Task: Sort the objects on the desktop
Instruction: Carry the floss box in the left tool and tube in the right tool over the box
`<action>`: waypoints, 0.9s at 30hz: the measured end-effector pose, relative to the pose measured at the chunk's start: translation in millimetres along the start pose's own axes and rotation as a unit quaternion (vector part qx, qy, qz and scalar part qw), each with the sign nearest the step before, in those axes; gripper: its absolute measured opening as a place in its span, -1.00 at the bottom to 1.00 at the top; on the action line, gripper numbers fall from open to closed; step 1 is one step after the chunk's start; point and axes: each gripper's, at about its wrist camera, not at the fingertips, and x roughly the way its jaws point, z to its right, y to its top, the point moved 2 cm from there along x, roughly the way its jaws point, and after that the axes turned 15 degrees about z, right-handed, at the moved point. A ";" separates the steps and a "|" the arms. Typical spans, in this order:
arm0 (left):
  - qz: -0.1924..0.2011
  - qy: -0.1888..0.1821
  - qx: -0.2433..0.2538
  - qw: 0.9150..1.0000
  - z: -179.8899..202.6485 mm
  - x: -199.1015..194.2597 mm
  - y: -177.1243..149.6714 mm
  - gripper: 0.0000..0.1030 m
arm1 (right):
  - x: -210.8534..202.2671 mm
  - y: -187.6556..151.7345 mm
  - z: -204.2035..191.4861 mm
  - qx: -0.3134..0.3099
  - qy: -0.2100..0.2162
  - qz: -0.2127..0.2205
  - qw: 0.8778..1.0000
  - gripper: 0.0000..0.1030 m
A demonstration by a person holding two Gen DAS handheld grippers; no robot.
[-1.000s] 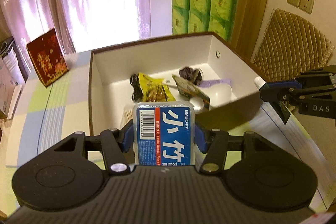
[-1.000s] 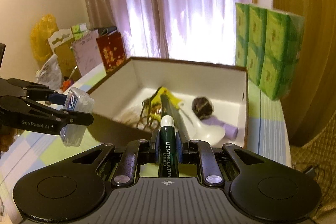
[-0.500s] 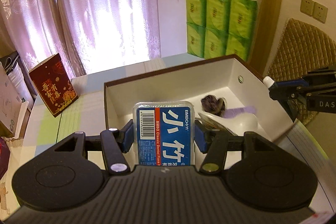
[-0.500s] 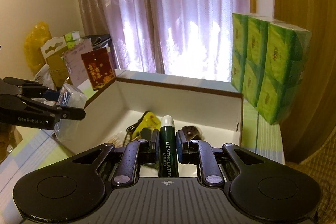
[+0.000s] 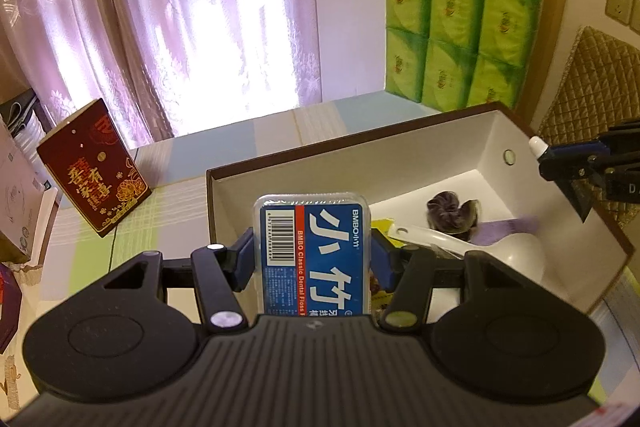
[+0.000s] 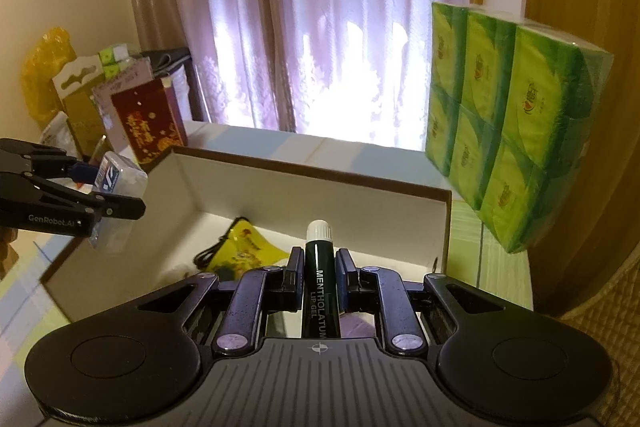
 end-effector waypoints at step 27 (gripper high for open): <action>-0.059 0.006 0.022 0.998 -11.7 86.7 -20.1 0.02 | 73.1 -13.3 33.7 -0.011 -0.017 -0.046 0.999 -0.74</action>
